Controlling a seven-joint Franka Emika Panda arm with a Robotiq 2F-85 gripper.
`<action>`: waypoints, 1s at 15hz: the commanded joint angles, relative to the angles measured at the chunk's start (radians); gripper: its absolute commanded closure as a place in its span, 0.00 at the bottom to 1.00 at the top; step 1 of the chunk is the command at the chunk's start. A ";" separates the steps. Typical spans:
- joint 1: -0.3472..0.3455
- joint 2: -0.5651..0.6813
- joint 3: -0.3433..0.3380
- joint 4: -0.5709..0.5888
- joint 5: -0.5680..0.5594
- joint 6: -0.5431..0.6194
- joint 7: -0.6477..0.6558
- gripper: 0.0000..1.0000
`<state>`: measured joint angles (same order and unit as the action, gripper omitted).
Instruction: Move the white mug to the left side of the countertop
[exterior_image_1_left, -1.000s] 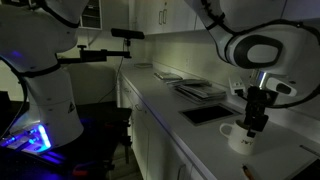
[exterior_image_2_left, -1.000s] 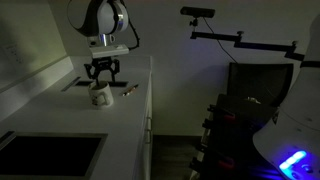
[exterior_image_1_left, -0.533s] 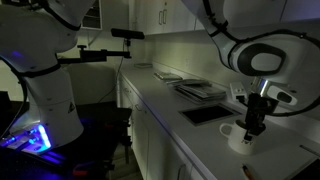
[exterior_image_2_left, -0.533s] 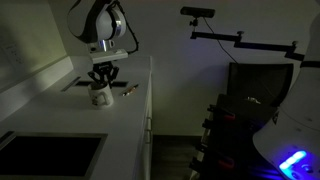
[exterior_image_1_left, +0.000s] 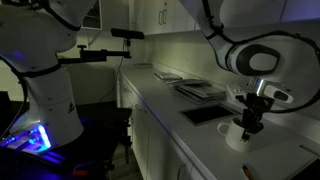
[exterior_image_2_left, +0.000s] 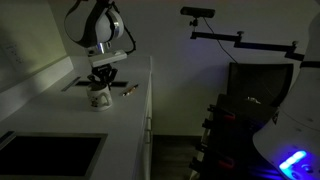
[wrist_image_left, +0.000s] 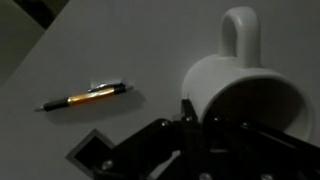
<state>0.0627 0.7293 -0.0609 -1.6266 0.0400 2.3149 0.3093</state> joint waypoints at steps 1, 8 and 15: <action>-0.006 -0.061 0.021 -0.057 0.000 0.009 -0.067 0.98; 0.056 -0.288 -0.025 -0.356 -0.179 0.130 -0.093 0.98; 0.066 -0.411 0.009 -0.608 -0.283 0.307 -0.108 0.98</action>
<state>0.1203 0.3842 -0.0575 -2.1484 -0.2185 2.5573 0.2044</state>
